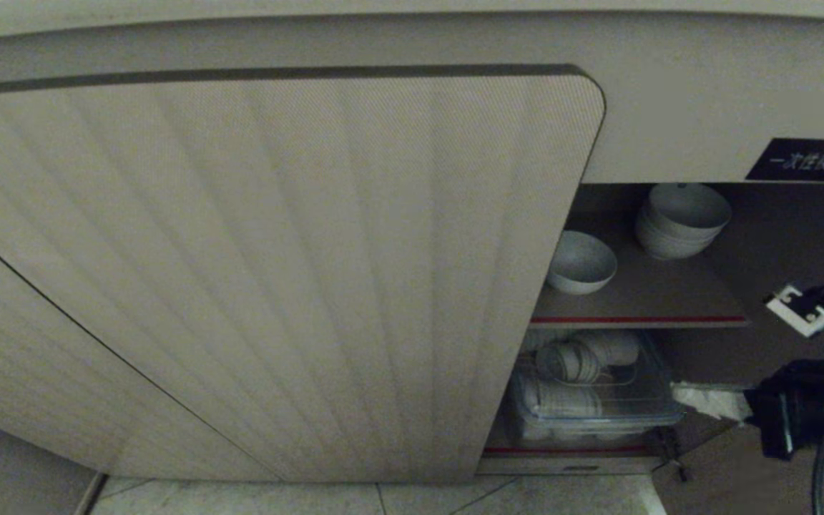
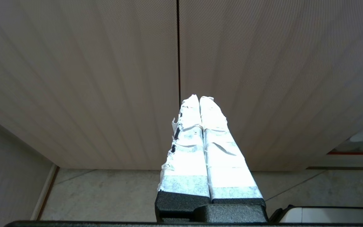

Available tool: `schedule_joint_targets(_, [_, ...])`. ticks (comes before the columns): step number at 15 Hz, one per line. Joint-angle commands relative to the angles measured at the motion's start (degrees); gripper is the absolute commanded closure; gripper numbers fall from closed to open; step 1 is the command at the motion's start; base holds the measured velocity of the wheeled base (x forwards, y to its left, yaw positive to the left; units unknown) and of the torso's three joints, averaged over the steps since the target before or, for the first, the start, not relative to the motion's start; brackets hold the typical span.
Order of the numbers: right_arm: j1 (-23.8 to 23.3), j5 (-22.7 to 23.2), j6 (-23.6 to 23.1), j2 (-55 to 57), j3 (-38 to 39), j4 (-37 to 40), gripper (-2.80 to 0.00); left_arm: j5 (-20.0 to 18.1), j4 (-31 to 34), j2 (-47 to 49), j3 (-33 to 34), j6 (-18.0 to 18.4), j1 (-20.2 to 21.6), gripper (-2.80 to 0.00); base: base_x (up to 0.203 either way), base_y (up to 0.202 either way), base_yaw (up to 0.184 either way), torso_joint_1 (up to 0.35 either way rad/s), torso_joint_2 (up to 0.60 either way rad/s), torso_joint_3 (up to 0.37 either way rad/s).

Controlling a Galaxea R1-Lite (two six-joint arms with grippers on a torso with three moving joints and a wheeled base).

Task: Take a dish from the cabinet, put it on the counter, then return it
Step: Take the bowl from the cabinet

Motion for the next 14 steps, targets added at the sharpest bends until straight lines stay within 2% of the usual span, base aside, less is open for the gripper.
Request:
schedule_joint_targets(1, [0.2, -0.5, 0.9, 3.6, -2.7, -0.1, 0.0, 0.0, 0.0, 0.0, 0.0, 0.0, 0.0, 0.0, 0.0, 0.0, 0.0, 0.0, 0.0, 0.0])
schedule_joint_targets(6, [0.4, -1.7, 3.3, 7.9, -5.1, -1.6, 0.0, 0.0, 0.0, 0.0, 0.0, 0.0, 0.0, 0.0, 0.0, 0.0, 0.0, 0.0, 0.0, 0.0])
schedule_joint_targets(10, [4.6, -7.0, 9.5, 11.9, -7.0, -6.1, 0.0, 0.0, 0.0, 0.0, 0.0, 0.0, 0.0, 0.0, 0.0, 0.0, 0.0, 0.0, 0.0, 0.0])
schedule_joint_targets(14, [5.3, -11.4, 10.8, 14.7, -10.0, -6.8, 0.0, 0.0, 0.0, 0.0, 0.0, 0.0, 0.0, 0.0, 0.0, 0.0, 0.0, 0.0, 0.0, 0.0])
